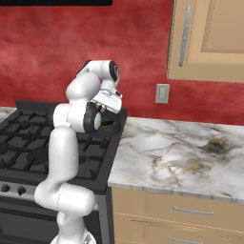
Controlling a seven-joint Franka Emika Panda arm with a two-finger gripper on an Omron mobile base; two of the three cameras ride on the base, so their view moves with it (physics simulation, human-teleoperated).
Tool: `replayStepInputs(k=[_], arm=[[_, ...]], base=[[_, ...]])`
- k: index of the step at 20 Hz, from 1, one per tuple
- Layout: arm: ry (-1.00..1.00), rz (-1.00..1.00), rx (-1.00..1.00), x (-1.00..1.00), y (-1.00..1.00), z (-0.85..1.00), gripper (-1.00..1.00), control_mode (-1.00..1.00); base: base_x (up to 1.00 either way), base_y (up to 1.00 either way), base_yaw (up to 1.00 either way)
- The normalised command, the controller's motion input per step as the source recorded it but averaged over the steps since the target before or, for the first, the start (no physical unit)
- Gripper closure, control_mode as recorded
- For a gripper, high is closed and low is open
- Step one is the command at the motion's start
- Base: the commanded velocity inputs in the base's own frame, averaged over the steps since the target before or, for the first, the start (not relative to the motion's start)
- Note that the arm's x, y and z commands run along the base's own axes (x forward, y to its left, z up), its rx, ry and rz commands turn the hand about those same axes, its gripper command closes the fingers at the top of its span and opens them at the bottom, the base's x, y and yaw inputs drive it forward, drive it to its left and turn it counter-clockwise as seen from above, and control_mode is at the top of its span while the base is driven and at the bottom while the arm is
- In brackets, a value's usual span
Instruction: Put the cucumber and eggplant in the pot. Retrieve the spatula and lightly stir the vegetables in the pot.
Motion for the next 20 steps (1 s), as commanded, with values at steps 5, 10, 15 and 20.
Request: replayStepInputs(k=[5,10,15,20], arm=[[-0.03,0.0,0.0,0.0,0.04,0.29,1.0,-1.0],[-0.03,0.0,0.0,0.0,0.0,0.18,1.0,-1.0],[0.0,0.01,-0.02,0.17,-0.25,0.0,1.0,-1.0],[0.06,0.0,-0.04,0.66,-0.39,-0.17,1.0,-1.0]], base=[[0.0,0.0,0.0],[0.0,0.0,0.0],[0.0,0.0,0.0],[0.0,0.0,0.0]])
